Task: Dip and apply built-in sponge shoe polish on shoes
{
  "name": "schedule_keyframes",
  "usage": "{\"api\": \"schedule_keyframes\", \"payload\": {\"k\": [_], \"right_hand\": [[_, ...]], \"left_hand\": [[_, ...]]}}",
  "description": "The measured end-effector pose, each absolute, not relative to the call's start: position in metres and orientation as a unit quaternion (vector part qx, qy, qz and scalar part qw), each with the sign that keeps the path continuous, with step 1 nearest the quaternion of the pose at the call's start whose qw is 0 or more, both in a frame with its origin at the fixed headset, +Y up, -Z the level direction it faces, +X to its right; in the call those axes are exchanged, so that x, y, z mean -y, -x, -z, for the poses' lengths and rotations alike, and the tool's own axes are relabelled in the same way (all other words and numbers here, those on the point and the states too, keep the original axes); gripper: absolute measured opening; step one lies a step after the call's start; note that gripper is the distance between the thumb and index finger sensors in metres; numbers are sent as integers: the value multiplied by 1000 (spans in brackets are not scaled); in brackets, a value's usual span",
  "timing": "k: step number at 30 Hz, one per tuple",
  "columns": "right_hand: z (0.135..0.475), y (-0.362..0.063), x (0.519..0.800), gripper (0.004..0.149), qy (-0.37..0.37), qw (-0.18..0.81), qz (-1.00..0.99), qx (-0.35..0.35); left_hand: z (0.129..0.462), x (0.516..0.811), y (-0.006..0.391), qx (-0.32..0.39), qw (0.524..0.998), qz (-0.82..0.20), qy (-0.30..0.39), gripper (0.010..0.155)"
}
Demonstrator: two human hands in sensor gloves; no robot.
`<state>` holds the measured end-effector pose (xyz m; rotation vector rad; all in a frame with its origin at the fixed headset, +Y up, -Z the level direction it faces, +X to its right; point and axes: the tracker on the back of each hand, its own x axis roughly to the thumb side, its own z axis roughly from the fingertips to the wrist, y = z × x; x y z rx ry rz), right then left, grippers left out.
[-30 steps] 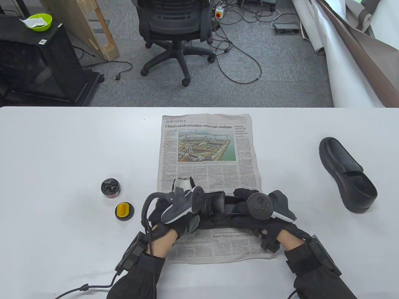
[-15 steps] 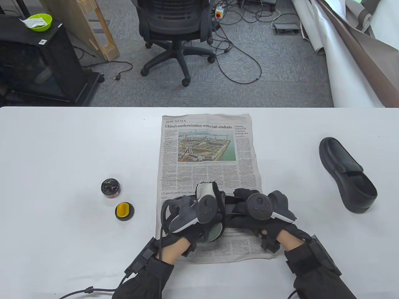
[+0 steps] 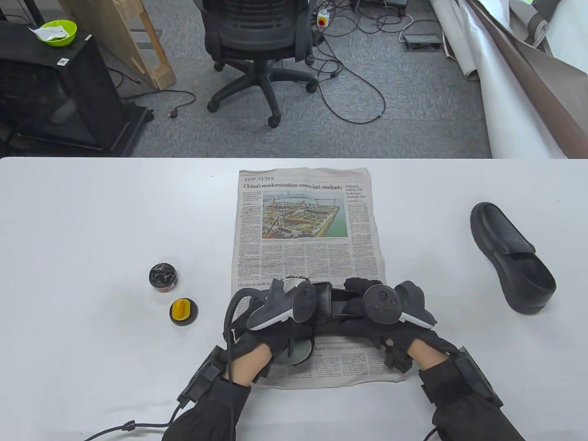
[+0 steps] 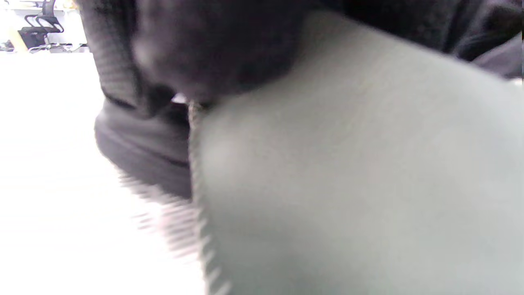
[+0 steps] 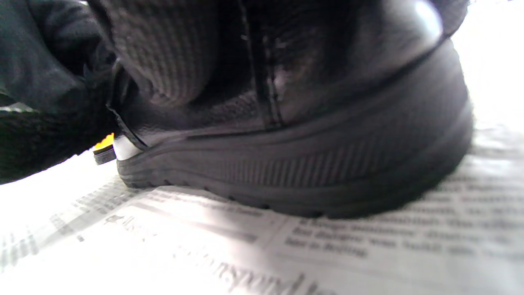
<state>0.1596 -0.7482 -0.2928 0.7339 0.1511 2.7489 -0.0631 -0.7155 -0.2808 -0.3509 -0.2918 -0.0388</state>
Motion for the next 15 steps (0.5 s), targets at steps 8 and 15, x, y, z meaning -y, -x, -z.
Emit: {"api": "schedule_keyframes", "payload": {"k": [8,15], "right_hand": [[293,-160,748,41,-256,147,-954,-53],[293,-160,748,41,-256,147,-954,-54]], "left_hand": [[296,716,105,99,970,-20,219,48],[295,707,109,94,981,-28,168,48]]}}
